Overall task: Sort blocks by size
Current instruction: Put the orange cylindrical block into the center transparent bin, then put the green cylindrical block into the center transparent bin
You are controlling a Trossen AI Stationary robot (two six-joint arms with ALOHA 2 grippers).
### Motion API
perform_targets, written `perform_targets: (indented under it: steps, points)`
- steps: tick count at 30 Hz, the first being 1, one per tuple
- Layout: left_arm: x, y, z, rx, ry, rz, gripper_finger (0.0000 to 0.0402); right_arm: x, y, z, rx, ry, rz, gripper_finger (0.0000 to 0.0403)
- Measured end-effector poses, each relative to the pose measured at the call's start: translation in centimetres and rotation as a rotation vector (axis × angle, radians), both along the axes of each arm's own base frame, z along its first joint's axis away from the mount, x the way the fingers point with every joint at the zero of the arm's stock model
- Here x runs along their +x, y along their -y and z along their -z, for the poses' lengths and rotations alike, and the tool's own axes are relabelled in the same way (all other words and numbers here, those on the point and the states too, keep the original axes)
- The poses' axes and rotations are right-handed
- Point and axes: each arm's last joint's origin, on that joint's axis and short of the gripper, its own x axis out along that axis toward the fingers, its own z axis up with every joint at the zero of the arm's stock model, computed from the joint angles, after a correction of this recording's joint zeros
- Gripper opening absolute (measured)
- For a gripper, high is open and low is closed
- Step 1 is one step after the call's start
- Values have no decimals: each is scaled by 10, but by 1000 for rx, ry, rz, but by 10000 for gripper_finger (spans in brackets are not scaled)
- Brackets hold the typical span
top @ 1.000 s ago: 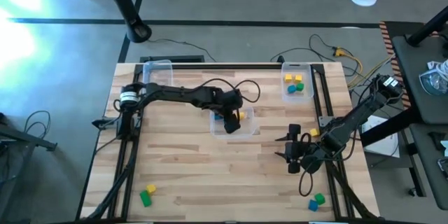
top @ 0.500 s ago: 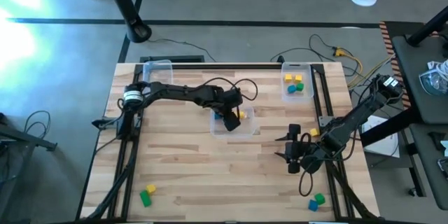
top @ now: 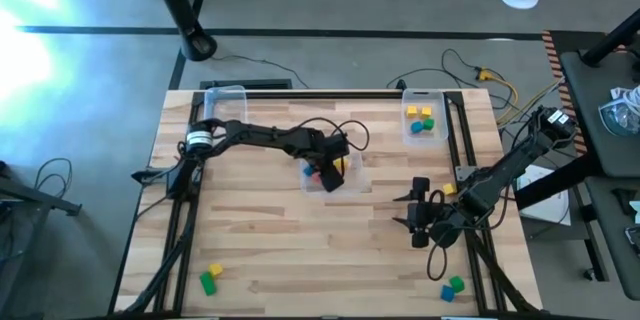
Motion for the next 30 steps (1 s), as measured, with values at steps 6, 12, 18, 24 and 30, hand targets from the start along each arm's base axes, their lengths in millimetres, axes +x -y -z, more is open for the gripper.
perform_targets:
  steps: [6,12,18,24,30]
  points:
    - [-3,2,-3,14,-15,11,178,0,0,0,0,1,0,250]
    - [-8,11,-35,30,20,61,228,0,0,0,-9,4,2,269]
    - [-18,39,-115,53,155,89,236,0,0,0,-34,6,-6,281]
    - [-51,106,-174,157,291,309,224,7,2,-7,-111,103,27,296]
    - [-101,127,-170,165,330,360,207,39,8,-32,-99,327,-35,308]
